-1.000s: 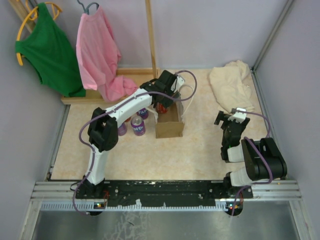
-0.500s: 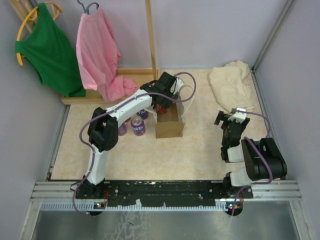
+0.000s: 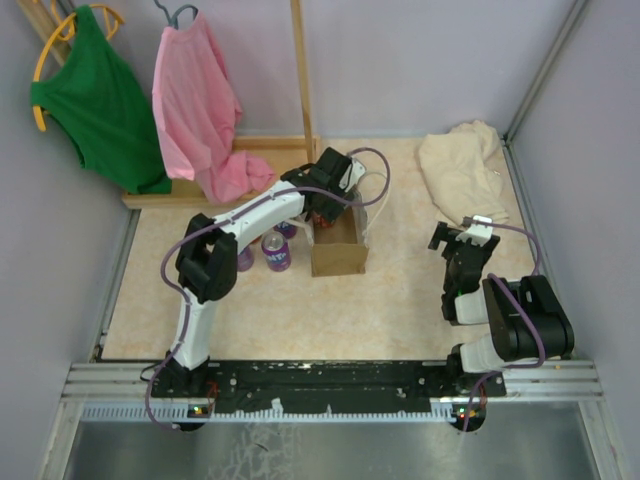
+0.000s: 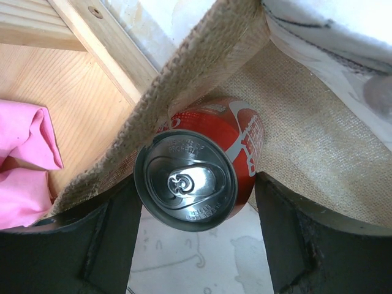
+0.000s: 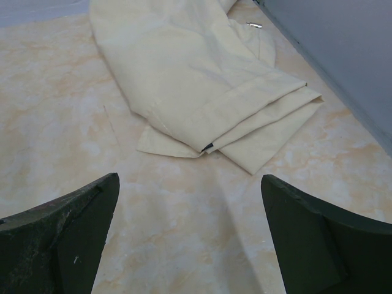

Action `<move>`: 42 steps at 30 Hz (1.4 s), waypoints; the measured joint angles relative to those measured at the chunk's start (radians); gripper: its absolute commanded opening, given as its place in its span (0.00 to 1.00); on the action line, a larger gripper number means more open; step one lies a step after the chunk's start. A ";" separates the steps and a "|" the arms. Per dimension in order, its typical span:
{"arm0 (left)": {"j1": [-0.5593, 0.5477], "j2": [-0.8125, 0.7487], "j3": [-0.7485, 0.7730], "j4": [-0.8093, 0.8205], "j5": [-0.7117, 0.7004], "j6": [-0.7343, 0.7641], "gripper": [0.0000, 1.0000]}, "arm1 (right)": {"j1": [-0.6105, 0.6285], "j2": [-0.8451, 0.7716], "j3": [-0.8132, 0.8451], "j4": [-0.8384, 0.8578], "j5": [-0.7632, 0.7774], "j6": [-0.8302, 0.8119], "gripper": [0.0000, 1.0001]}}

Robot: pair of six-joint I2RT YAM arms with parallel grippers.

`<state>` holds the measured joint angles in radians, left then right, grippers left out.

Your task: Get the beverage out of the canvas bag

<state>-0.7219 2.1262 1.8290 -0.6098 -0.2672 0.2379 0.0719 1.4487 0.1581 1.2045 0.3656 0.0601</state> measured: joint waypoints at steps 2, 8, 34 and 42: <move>0.000 0.005 0.006 -0.002 -0.003 0.000 0.82 | 0.000 0.000 0.000 0.000 0.000 0.000 0.99; -0.001 0.031 0.022 -0.006 -0.028 -0.002 0.96 | 0.000 0.000 0.000 0.000 0.000 0.000 0.99; -0.005 0.034 0.035 -0.006 -0.031 0.012 0.00 | 0.000 0.000 0.000 0.000 0.000 0.000 0.99; -0.005 0.024 0.031 -0.011 0.005 0.023 0.00 | 0.000 0.000 0.000 0.000 0.000 0.000 0.99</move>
<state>-0.7265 2.1498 1.8599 -0.6205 -0.2623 0.2604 0.0719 1.4487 0.1581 1.2045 0.3656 0.0601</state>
